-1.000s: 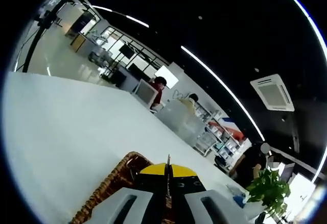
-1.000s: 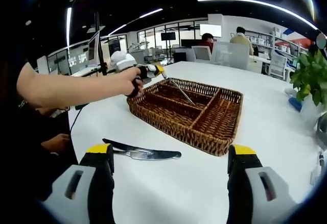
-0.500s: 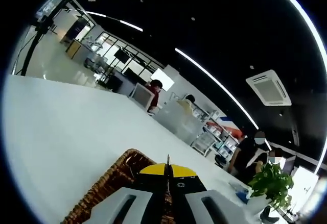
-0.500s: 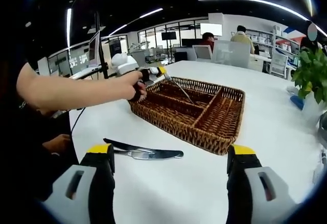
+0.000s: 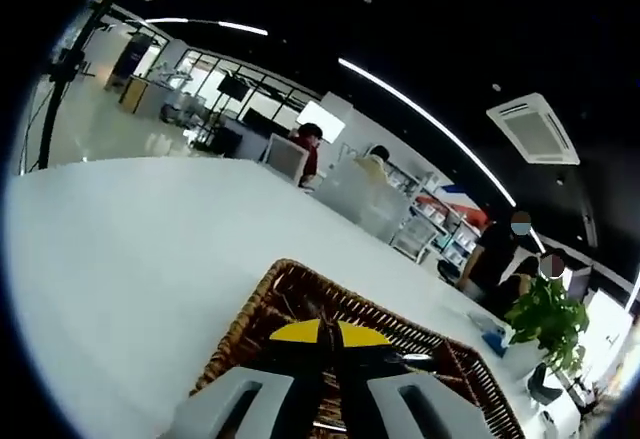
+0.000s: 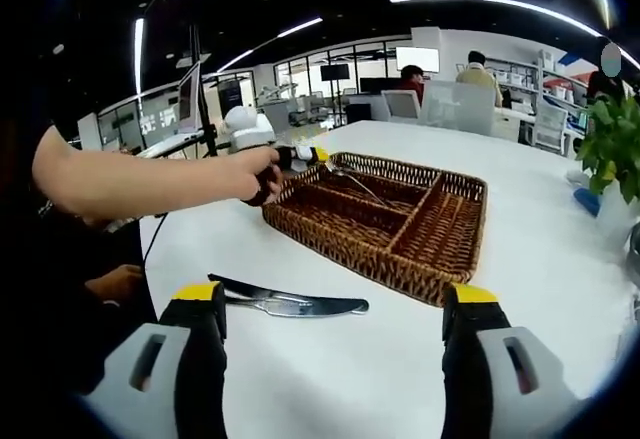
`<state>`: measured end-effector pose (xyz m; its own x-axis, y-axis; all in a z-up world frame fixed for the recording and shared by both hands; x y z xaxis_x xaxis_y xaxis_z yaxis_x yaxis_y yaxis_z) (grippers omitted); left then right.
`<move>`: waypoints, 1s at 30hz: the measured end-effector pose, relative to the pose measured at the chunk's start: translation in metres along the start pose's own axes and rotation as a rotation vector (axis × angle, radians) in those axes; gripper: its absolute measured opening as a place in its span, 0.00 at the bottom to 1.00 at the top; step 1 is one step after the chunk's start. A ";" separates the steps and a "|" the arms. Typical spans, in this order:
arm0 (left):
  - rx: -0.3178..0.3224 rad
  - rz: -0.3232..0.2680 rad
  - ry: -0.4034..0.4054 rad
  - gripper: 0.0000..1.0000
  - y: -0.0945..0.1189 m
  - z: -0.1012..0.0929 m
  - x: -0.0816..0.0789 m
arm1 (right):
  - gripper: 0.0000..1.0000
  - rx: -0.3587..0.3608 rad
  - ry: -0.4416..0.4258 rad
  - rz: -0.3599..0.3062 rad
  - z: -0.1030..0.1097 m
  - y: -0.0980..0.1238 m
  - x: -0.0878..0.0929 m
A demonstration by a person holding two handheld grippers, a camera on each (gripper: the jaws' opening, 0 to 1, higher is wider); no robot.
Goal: Arrange the knives, forks, and spoons in their matching storage slots by inserting each utensil handle-first until every utensil is classified and aligned in the correct compartment
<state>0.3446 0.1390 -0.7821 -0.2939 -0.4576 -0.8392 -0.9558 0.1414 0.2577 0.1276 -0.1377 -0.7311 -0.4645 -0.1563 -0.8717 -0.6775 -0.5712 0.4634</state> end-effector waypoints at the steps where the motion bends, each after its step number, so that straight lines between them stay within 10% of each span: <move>1: -0.002 0.012 0.015 0.09 -0.001 0.002 0.002 | 0.92 0.001 0.000 -0.002 0.000 0.000 0.000; 30: 0.089 0.161 -0.199 0.41 0.013 0.000 -0.014 | 0.93 -0.003 0.022 -0.032 0.008 0.000 -0.011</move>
<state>0.3360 0.1478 -0.7667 -0.4273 -0.2423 -0.8710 -0.8905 0.2792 0.3592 0.1282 -0.1300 -0.7199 -0.4300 -0.1562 -0.8892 -0.6900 -0.5783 0.4353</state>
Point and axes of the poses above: the point that each gripper's makers call its tool centre point, and the gripper's own axes: y roughly backward along the fingers, z roughly to its left, x roughly out of its underside, the point moved 9 cm from there along y, roughly backward along the fingers, and after that the axes turned 5 degrees about -y, right-handed, at the moved point
